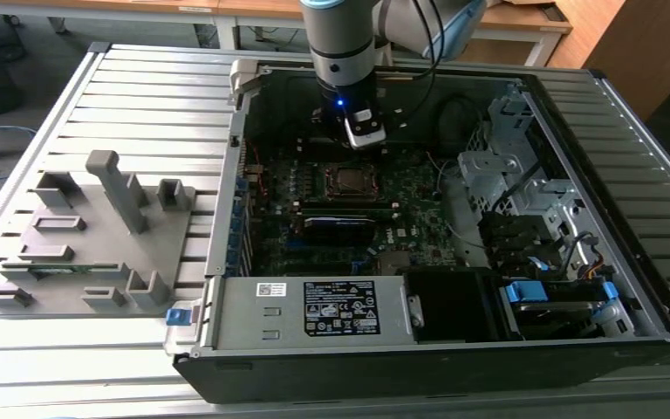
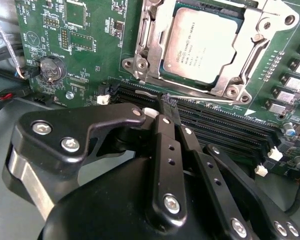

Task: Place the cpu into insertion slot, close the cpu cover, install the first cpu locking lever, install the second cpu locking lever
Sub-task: 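Install the first cpu locking lever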

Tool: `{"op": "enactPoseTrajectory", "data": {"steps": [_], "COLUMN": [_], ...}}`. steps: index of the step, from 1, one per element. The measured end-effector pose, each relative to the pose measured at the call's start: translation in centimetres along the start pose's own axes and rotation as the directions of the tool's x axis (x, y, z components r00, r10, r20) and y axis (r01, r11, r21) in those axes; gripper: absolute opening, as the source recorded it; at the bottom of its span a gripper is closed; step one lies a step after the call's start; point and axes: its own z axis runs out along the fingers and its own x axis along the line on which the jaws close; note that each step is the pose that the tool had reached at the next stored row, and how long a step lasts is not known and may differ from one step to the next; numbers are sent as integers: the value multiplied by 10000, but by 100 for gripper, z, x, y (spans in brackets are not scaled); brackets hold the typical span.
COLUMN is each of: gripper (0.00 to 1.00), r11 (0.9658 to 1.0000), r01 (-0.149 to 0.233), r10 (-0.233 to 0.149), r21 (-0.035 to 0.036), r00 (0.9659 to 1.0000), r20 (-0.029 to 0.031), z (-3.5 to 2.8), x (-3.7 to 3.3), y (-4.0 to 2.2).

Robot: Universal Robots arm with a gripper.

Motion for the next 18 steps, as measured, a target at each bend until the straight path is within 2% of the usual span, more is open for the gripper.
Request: {"op": "enactPoseTrajectory", "data": {"steps": [11, 18], "gripper": [11, 11], "r11": [10000, 10000], "r01": [2, 18], "r10": [-2, -19], "r21": [4, 76], "r00": [10000, 10000], "r20": [6, 28], "z": [1, 5], "x": [-5, -13], "y": [-16, -45]}}
